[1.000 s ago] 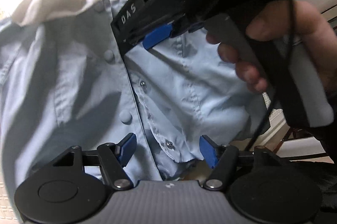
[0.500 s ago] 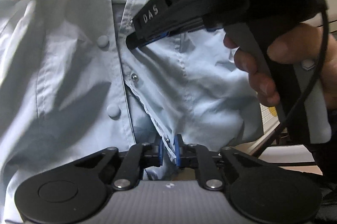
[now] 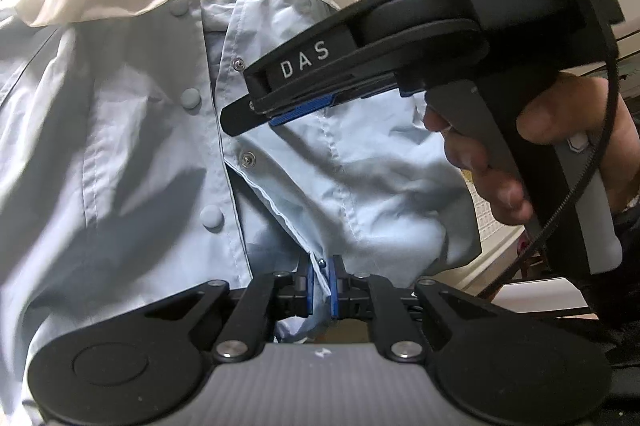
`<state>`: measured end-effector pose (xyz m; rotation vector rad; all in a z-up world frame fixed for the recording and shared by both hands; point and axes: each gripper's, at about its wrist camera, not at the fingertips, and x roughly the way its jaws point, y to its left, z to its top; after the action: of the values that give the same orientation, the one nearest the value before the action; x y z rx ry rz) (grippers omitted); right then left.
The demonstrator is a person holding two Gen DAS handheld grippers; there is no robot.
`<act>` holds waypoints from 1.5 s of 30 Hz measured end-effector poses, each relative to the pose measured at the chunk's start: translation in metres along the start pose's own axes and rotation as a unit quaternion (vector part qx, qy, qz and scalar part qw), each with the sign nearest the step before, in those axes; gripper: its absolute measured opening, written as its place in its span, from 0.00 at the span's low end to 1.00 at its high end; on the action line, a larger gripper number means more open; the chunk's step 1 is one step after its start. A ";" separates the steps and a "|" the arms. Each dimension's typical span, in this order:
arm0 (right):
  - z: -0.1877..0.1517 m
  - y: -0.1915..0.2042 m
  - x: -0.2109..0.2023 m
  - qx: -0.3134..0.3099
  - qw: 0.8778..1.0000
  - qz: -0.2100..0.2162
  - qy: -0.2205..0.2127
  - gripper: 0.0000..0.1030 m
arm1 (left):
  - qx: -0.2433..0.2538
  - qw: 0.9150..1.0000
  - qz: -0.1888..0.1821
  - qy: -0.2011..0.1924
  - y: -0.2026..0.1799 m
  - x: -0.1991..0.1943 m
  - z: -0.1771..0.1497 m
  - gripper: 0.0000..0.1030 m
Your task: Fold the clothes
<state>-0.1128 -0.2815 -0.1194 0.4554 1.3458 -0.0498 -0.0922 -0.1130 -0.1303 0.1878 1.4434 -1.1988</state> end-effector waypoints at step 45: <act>-0.047 0.022 -0.002 -0.071 0.997 0.025 0.025 0.08 | 0.029 0.997 0.029 0.064 -0.007 -0.001 -0.009 0.27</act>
<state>-0.1504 -0.2458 -0.1180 0.3728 1.3761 0.0988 -0.1022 -0.1089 -0.1277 0.3480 1.5044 -1.1999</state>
